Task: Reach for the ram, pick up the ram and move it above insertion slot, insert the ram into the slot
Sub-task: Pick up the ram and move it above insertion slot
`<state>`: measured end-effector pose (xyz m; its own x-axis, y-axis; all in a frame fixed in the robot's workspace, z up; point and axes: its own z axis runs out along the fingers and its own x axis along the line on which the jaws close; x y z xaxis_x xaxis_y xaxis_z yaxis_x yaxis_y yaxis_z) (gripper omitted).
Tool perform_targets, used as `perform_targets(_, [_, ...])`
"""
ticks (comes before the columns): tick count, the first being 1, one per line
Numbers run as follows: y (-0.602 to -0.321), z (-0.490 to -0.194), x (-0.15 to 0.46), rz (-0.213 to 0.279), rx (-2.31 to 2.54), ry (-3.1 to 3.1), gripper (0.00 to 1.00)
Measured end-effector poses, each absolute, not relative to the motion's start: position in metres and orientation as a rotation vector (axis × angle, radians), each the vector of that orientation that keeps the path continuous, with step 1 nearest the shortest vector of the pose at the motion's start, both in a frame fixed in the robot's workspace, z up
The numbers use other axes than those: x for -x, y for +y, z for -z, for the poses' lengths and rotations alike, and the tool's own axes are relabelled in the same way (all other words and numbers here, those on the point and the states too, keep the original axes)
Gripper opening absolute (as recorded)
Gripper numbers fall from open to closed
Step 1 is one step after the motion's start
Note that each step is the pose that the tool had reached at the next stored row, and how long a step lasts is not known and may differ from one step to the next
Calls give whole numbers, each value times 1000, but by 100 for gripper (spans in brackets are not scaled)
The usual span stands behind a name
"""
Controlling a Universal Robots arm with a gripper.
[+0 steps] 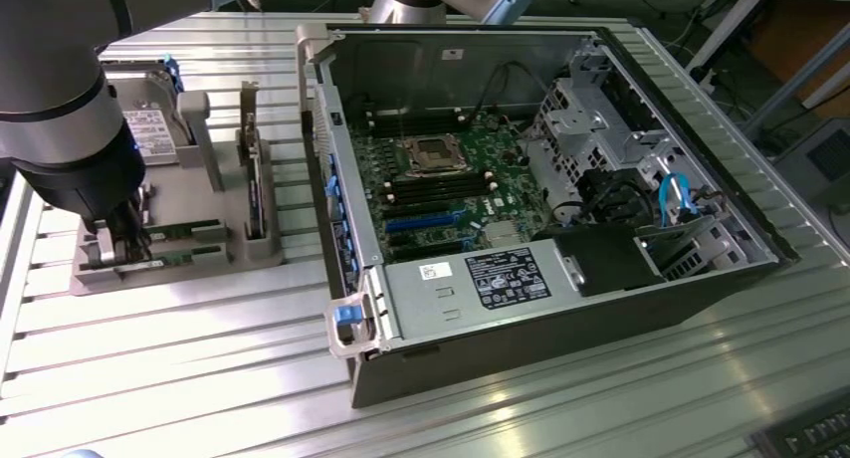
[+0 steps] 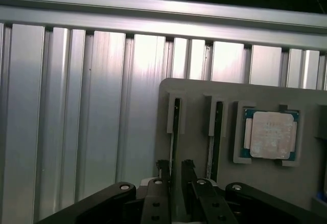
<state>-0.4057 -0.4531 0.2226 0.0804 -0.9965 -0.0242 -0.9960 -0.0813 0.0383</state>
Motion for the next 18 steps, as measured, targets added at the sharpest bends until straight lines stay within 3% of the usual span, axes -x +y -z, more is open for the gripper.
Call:
perform_targets(17, [-453,-221,406,68,-2300,-2121,25])
perform_targets(18, [-453,-221,406,68,-2300,-2121,31])
